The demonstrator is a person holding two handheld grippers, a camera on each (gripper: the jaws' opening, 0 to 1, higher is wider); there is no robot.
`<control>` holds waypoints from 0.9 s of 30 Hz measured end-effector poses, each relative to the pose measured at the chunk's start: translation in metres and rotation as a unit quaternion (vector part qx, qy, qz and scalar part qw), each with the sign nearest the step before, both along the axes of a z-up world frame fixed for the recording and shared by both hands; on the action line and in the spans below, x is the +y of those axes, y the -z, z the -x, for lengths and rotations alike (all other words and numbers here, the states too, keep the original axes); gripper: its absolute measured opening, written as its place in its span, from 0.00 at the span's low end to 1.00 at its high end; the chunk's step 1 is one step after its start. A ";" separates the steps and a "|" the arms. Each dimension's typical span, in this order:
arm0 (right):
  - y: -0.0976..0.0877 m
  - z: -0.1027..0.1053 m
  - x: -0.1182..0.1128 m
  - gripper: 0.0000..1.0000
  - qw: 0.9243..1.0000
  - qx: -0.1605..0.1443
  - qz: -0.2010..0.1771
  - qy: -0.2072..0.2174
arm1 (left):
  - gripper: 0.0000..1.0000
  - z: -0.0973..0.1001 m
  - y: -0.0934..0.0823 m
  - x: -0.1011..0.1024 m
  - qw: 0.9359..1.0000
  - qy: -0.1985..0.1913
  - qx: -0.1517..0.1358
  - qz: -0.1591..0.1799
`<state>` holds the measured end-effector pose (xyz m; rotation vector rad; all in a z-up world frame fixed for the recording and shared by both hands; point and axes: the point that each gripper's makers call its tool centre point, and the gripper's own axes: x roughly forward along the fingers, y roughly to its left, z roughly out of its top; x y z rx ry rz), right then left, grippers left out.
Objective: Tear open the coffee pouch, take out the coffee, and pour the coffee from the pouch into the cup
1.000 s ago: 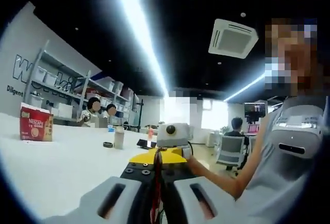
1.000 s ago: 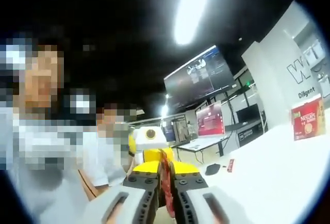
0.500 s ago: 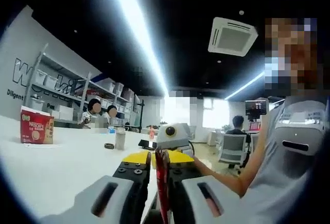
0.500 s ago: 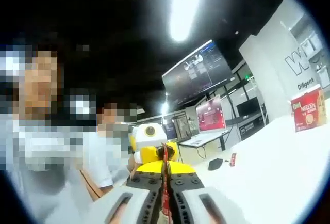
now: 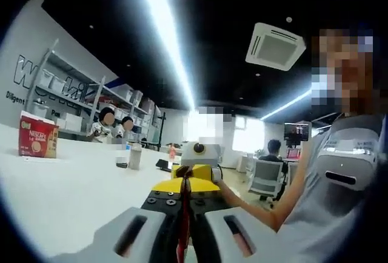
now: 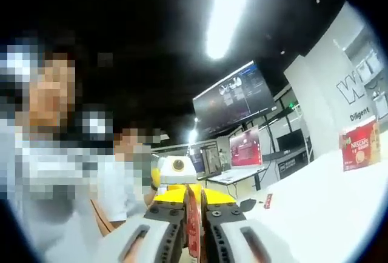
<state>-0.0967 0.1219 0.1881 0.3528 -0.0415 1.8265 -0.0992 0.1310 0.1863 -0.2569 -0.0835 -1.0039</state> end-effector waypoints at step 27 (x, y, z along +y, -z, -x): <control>-0.004 0.003 -0.002 0.04 1.000 0.009 -0.008 -0.009 | 0.05 0.003 0.008 0.000 1.000 0.017 0.004 -0.010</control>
